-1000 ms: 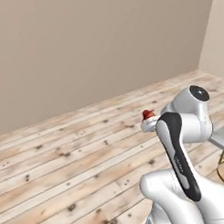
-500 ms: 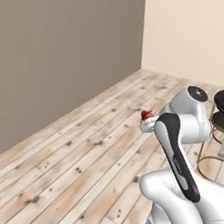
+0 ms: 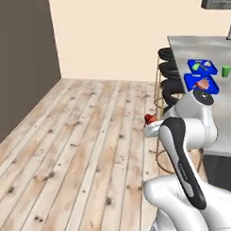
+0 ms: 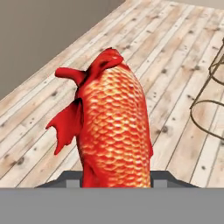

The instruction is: Gather the garlic and corn from the fridge and place them on a tray on the dining counter. Then gather the steak and fish from the fridge and place them on the other tray.

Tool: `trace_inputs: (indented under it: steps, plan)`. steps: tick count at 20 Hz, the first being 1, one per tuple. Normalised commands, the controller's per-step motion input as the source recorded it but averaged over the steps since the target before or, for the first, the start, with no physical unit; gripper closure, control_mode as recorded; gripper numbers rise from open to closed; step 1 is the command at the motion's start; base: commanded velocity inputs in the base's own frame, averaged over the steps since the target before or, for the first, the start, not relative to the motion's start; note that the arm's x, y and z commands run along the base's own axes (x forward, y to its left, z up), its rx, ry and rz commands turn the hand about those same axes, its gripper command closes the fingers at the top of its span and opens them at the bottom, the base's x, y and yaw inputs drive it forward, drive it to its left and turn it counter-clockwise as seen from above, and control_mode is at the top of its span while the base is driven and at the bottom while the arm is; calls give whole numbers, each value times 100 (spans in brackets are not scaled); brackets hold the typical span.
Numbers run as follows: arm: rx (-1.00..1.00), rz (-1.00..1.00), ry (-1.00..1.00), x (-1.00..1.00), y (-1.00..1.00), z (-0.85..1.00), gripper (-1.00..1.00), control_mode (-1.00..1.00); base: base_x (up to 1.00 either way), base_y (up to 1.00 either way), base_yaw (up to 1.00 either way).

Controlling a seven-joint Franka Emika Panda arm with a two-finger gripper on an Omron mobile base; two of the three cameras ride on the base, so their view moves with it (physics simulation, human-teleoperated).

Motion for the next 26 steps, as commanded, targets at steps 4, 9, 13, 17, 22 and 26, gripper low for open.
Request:
trace_inputs:
  steps: [4, 9, 13, 17, 22, 26]
  plan:
    - [0, 0, 0, 0, 0, 0, 100, 100, 79, 59, -73]
    - [0, 0, 0, 0, 0, 0, 100, 100, 100, 82, -63]
    - [0, 0, 0, 0, 0, 0, 100, 100, 80, 66, -73]
    - [0, 0, 0, 0, 0, 0, 100, 100, 70, 60, -76]
    - [0, 0, 0, 0, 0, 0, 100, 100, 34, 72, -64]
    - [0, 0, 0, 0, 0, 0, 100, 100, -2, 100, -49]
